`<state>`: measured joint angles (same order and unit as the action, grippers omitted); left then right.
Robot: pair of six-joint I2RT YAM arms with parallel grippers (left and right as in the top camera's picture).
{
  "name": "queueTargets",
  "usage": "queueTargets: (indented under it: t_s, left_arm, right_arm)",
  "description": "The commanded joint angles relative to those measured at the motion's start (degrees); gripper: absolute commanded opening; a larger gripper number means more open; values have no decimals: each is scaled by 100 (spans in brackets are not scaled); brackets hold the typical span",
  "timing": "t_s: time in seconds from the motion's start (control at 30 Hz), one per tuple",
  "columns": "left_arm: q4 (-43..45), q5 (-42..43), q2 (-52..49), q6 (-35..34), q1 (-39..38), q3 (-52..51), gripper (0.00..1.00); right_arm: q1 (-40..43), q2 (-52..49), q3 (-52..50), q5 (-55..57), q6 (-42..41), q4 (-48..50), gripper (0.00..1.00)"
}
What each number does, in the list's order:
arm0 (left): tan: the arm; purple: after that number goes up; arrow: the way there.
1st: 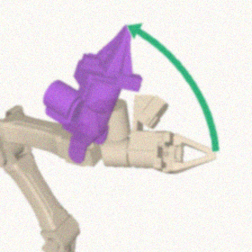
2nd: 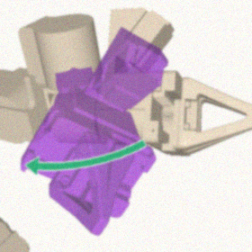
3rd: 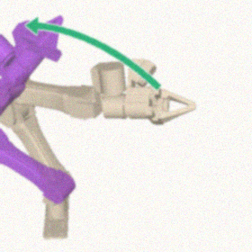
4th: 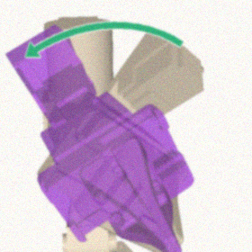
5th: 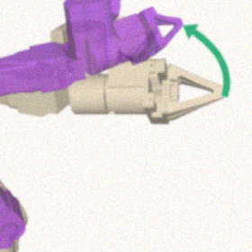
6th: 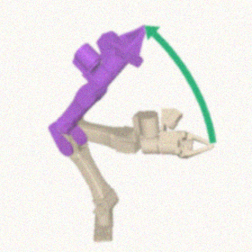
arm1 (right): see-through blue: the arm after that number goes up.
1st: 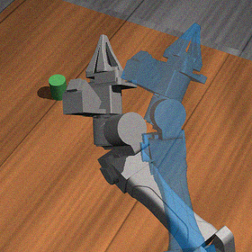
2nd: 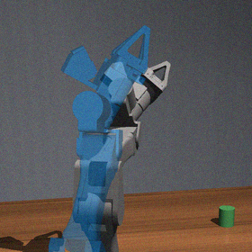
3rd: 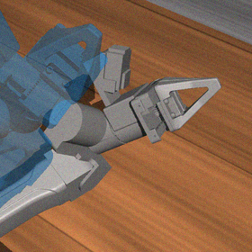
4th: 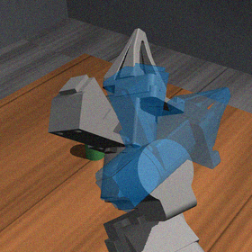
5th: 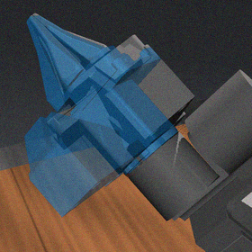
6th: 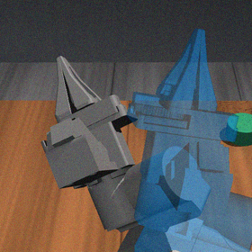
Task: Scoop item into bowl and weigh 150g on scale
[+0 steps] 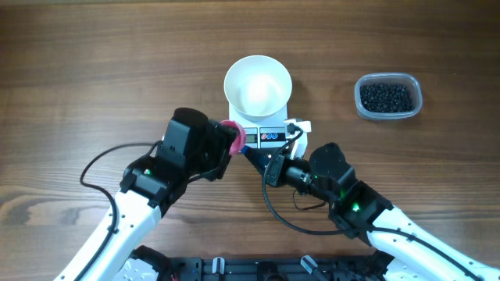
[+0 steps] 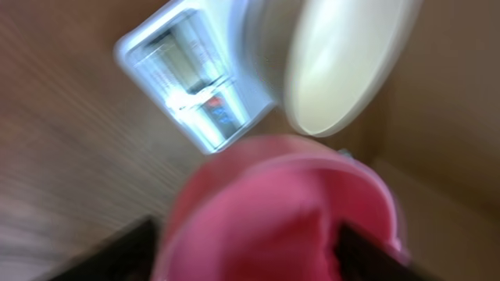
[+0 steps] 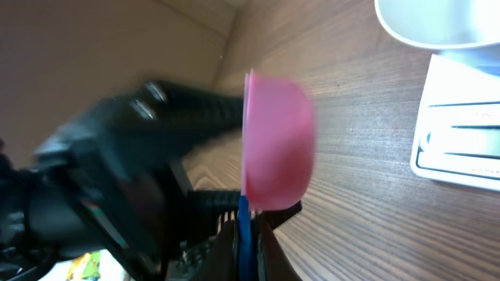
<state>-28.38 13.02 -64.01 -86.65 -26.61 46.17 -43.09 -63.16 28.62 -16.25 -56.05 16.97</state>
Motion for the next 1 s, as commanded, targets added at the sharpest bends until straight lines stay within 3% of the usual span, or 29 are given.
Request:
queueTargets:
  t_s: [0.0,0.13,0.23,0.33,0.47,0.6,0.7,0.77,0.8,0.87,0.97]
  left_arm:
    - [824,153,590,1628,251,109,100]
    - [798,146,1292,3200,614,299,100]
    - [396,-94,1491,3930,713,619,99]
    - [-446,-577,1093,4732,713,1631,100]
    - [-1917,-634,-85,5362,634,3416,99]
    - [-3182,-1508,-1143,5643,61,4795,99]
    - [-3324,-1611,-1665,5578,-625,4909,99]
    - [-3351,-1611,-1908,5580,-883,4909,52]
    - [-3418,-1613,-2061,5578,-997,4892,4]
    - [-3445,-1687,-2347,5230,-1152,4712,4]
    - [-2979,-2483,-2570,3939,-1333,3729,4]
  right_arm:
    - [76,227,96,103,527,-31,5]
    - [610,1084,122,142,901,-737,4]
    - [1154,2151,264,168,966,-1860,5]
    - [1716,3165,625,444,1097,-3324,5]
    - [2184,3475,1902,1436,1742,-5549,4]
    - [2229,3477,2848,2177,1882,-6398,5]
    - [2229,3460,2927,2232,1875,-6625,4]
    - [2229,3449,2927,2365,1843,-6743,5]
    - [2229,3449,2927,2570,1836,-6745,5]
    - [2229,3449,2927,2900,1683,-6719,5]
    - [2229,3449,2927,3003,1668,-6721,4]
